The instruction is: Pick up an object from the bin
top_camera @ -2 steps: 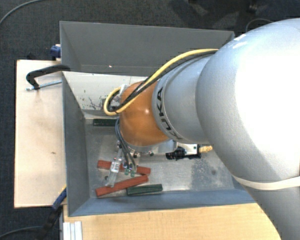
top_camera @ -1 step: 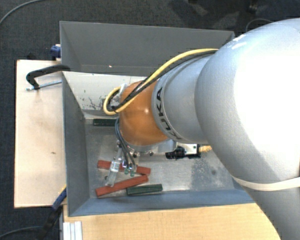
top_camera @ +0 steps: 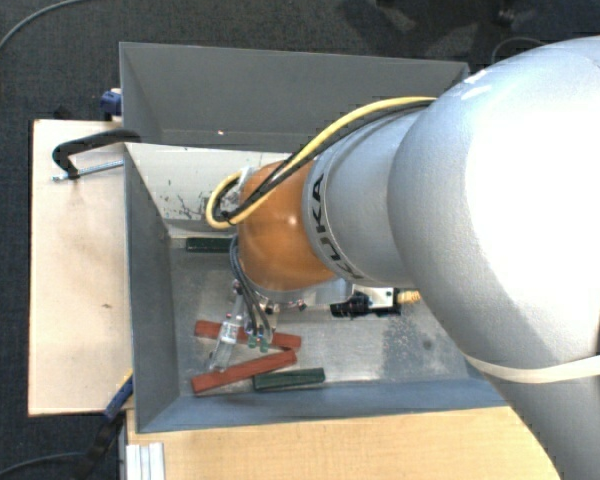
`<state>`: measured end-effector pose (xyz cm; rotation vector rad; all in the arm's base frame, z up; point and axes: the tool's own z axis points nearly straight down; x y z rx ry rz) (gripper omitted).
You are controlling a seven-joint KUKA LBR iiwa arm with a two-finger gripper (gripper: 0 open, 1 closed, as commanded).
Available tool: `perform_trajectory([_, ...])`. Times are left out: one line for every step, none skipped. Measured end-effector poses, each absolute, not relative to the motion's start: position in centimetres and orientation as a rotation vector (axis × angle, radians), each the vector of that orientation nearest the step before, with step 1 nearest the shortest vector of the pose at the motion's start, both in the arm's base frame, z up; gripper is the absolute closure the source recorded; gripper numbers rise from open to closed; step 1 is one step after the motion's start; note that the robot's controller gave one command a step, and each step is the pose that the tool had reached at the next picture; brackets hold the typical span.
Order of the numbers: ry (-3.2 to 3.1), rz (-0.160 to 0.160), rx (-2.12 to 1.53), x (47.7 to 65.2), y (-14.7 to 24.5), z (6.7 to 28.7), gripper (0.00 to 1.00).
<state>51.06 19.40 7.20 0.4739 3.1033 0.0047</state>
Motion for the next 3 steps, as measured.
perform_trajectory([3.103,0.005,0.474,51.1,19.5,7.3,0.00])
perform_trajectory([3.103,0.005,0.475,51.1,19.5,7.2,1.00])
perform_trajectory([3.097,0.010,0.473,51.3,19.6,13.0,1.00])
